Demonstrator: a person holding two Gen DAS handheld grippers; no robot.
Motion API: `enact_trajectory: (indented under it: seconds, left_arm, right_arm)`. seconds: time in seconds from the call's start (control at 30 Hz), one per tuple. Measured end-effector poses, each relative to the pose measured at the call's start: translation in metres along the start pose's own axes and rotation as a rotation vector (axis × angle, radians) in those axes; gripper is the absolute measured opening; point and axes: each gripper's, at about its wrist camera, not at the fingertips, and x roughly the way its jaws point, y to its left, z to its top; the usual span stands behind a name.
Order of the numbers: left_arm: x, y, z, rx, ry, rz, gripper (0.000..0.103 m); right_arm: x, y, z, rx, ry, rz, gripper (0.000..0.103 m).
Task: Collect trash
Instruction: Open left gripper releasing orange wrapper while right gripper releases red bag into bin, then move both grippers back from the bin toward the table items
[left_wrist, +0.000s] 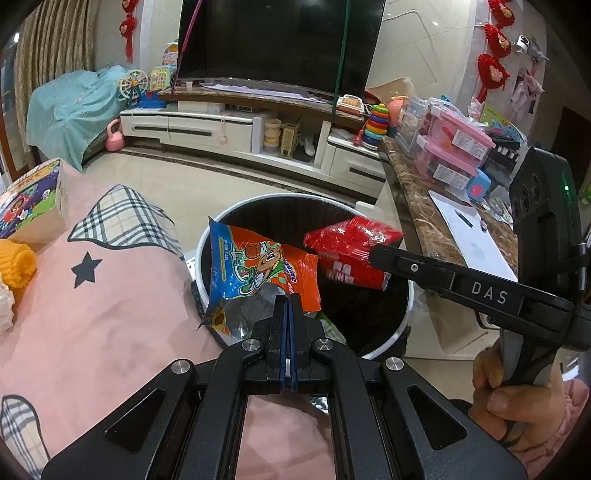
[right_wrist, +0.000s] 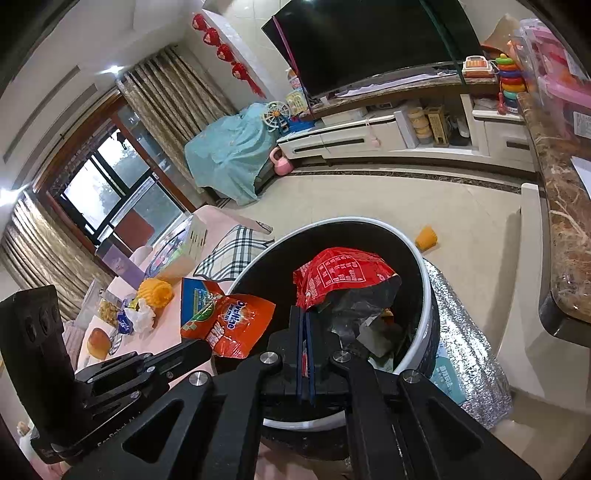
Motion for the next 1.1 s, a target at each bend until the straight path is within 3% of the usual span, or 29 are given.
enact_trajectory:
  seconds: [0.17, 0.27, 0.3, 0.33, 0.37, 0.43, 0.53, 0.63, 0.9, 1.1]
  left_arm:
    - [0.001, 0.004, -0.003, -0.024, 0.018, -0.005, 0.003]
    - [-0.003, 0.006, -0.005, -0.033, 0.012, 0.007, 0.019]
    - [-0.005, 0.008, -0.007, -0.039, 0.005, 0.014, 0.029]
    - [-0.008, 0.009, -0.008, -0.045, -0.002, 0.022, 0.037]
    - [-0.011, 0.011, -0.010, -0.052, -0.010, 0.028, 0.039]
    - [-0.015, 0.015, -0.012, -0.063, -0.018, 0.042, 0.043]
    - [-0.023, 0.024, -0.018, -0.086, -0.030, 0.064, 0.053]
    - [-0.030, 0.033, -0.024, -0.107, -0.036, 0.082, 0.057]
    - [-0.057, 0.066, -0.051, -0.173, -0.066, 0.158, 0.068]
    - [-0.078, 0.096, -0.078, -0.253, -0.079, 0.198, 0.069]
  right_arm:
    - [0.002, -0.001, 0.001, 0.021, 0.008, 0.007, 0.008]
    - [0.000, -0.003, 0.000, 0.031, 0.005, 0.009, 0.010]
    - [-0.001, -0.003, 0.000, 0.036, 0.003, 0.012, 0.013]
    - [-0.002, -0.003, 0.000, 0.040, 0.002, 0.013, 0.025]
    - [-0.003, -0.003, -0.001, 0.044, -0.002, 0.015, 0.044]
    - [-0.007, -0.001, -0.003, 0.045, -0.021, 0.011, 0.060]
    - [-0.010, 0.004, -0.005, 0.046, -0.035, 0.009, 0.065]
    - [-0.012, 0.011, -0.010, 0.035, -0.047, 0.006, 0.078]
    - [-0.017, 0.041, -0.028, -0.023, -0.067, 0.012, 0.087]
    - [-0.016, 0.070, -0.041, -0.079, -0.079, 0.011, 0.093]
